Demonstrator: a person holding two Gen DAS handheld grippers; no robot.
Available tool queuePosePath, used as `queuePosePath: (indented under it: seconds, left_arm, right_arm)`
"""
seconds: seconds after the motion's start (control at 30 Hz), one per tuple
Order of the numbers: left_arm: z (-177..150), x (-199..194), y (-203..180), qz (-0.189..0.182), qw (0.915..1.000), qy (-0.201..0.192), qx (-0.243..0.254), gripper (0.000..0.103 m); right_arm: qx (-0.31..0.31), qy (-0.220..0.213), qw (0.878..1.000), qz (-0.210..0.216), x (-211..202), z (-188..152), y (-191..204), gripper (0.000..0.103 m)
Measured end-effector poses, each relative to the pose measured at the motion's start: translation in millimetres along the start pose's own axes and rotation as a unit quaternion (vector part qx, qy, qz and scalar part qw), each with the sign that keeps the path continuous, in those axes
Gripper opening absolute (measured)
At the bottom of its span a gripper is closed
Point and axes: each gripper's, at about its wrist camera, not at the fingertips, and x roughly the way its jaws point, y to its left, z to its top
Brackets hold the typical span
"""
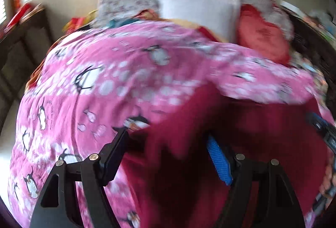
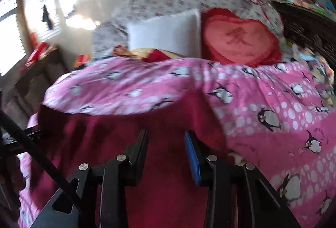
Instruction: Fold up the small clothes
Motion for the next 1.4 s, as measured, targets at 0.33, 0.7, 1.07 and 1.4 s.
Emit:
queuePosePath:
  seconds: [0.33, 0.7, 1.07, 1.4]
  left_arm:
    - [-6, -27, 23, -0.022, 0.9994, -0.014, -0.024, 0.077]
    - [14, -3, 37, 0.037, 0.9964, -0.012, -0.076, 0.077]
    - [-11, -23, 64, 0.021, 0.9959, -0.003, -0.088, 0.077]
    - [-104, -80, 35, -0.035, 0.9981, -0.01, -0.049, 0.079]
  right_arm:
    - [0.015, 0.017, 0.999, 0.025, -22, -1, -10, 0.059]
    - [-0.047, 0.02, 0.998, -0.025, -68, -63, 0, 0.066]
    - [-0.014, 0.017, 1.0, 0.015, -87, -62, -2, 0.065]
    - [-0.037, -0.015, 0.999, -0.006, -117, -78, 25, 0.066]
